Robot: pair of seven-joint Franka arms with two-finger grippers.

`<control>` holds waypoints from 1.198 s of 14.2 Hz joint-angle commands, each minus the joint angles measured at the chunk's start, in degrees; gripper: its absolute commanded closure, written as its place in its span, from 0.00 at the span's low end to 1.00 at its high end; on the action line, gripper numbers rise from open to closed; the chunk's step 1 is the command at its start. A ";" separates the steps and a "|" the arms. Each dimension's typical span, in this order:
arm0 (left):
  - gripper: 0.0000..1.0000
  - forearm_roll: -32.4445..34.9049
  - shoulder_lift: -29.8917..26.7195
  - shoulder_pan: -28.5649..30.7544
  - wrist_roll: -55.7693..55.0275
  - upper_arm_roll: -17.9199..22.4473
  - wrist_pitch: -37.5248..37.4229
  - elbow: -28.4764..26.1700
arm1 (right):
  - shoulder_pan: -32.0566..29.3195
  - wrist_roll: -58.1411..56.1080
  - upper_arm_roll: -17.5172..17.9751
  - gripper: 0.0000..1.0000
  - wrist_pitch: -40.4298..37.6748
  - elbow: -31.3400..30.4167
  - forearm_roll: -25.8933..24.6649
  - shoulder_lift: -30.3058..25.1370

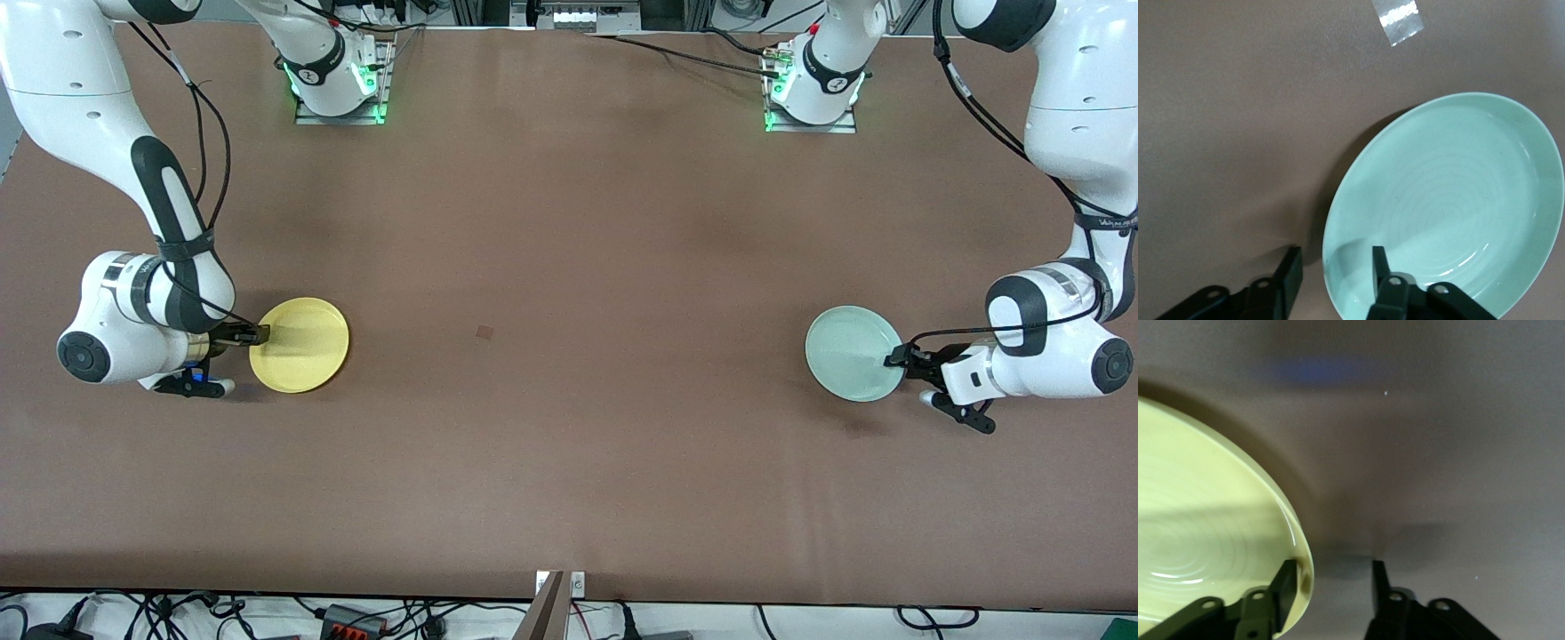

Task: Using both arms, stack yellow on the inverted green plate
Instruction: 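Grasp the yellow rim with the right gripper while the left gripper grasps green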

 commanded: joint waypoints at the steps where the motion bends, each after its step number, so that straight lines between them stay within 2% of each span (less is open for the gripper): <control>1: 0.82 -1.41 -0.34 0.69 3.29 -0.41 1.37 -0.77 | -0.61 -0.94 0.48 0.67 -0.74 1.35 0.70 0.69; 2: 0.93 -1.41 -0.34 0.69 3.47 -0.41 1.37 -0.77 | -0.61 -0.85 0.48 0.79 -0.74 1.35 0.70 0.60; 3: 0.97 -1.41 -0.17 0.69 3.99 -0.41 1.55 -0.77 | -0.61 -1.11 0.48 0.96 -1.00 1.35 0.78 0.60; 4: 0.98 -1.41 0.18 0.69 4.08 -0.41 1.64 -0.77 | -0.61 -1.11 0.74 1.00 -1.26 1.35 0.78 0.52; 8: 0.99 -0.80 -0.34 0.43 4.08 -0.41 1.55 1.41 | -0.52 -1.11 0.83 1.00 -2.76 1.44 1.05 0.08; 9: 0.99 -0.62 -0.51 0.25 4.00 -0.41 1.11 3.34 | -0.43 -1.38 1.01 1.00 -5.72 2.22 1.05 -0.36; 11: 0.99 0.78 -1.92 -0.27 3.82 -0.14 0.15 6.51 | 0.09 -2.51 1.01 1.00 -14.92 9.13 1.13 -0.89; 13: 0.99 8.22 -3.50 -0.89 3.38 -0.49 -1.52 9.40 | 0.45 -3.74 1.01 1.00 -22.16 16.43 1.22 -0.89; 14: 0.99 10.61 -3.68 -1.33 3.21 -0.67 -1.87 10.90 | 0.62 -3.92 1.18 1.00 -23.14 18.38 1.57 -0.89; 17: 0.99 17.81 -4.65 -6.76 0.85 0.38 -3.98 15.30 | 1.93 -3.75 1.45 1.00 -23.33 19.89 2.37 -1.59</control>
